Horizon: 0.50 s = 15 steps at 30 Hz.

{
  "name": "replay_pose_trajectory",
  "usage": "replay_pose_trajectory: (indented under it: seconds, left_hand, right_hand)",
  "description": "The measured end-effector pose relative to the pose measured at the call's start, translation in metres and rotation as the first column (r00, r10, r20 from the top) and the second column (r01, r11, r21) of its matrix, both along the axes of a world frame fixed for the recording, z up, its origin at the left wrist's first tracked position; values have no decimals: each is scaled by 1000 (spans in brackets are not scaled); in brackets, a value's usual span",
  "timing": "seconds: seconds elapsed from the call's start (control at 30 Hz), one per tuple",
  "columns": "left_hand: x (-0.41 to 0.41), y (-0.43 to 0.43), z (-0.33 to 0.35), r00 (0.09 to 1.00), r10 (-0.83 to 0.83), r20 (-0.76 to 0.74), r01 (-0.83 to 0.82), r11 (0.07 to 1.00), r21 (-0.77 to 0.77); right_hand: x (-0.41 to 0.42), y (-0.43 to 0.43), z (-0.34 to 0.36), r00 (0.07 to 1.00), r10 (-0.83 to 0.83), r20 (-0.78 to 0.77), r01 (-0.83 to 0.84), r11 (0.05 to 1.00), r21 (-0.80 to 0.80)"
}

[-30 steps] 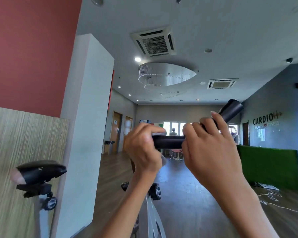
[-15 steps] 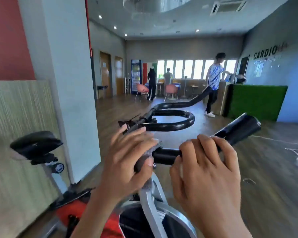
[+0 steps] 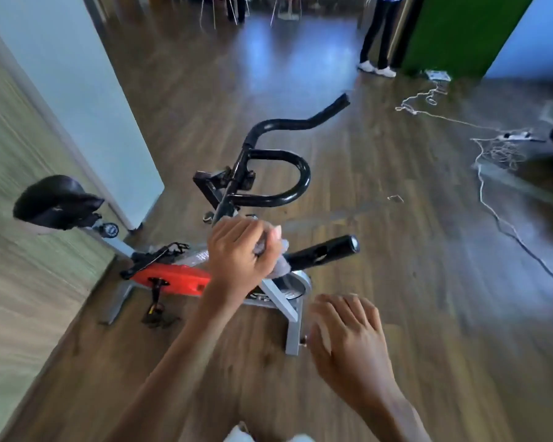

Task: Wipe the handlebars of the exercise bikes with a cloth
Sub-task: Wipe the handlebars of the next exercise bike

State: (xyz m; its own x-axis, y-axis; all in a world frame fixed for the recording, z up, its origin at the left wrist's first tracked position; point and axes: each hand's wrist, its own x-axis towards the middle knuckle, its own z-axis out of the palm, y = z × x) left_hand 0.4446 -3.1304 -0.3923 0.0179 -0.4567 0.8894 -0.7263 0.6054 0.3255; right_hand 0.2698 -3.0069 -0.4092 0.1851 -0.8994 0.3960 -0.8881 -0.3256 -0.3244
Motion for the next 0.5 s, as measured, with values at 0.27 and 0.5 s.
replay_pose_trajectory:
  seconds: [0.27,0.5]
  left_hand:
    - [-84,104,-45,951,-298,82,250,898,361]
    - [-179,134,-78,961,-258,101,142,773,619]
  right_hand:
    - [-91,57,-19,967,-254,0,234,892,387]
    - [-194,78,-28,962,-274,21,233,853,468]
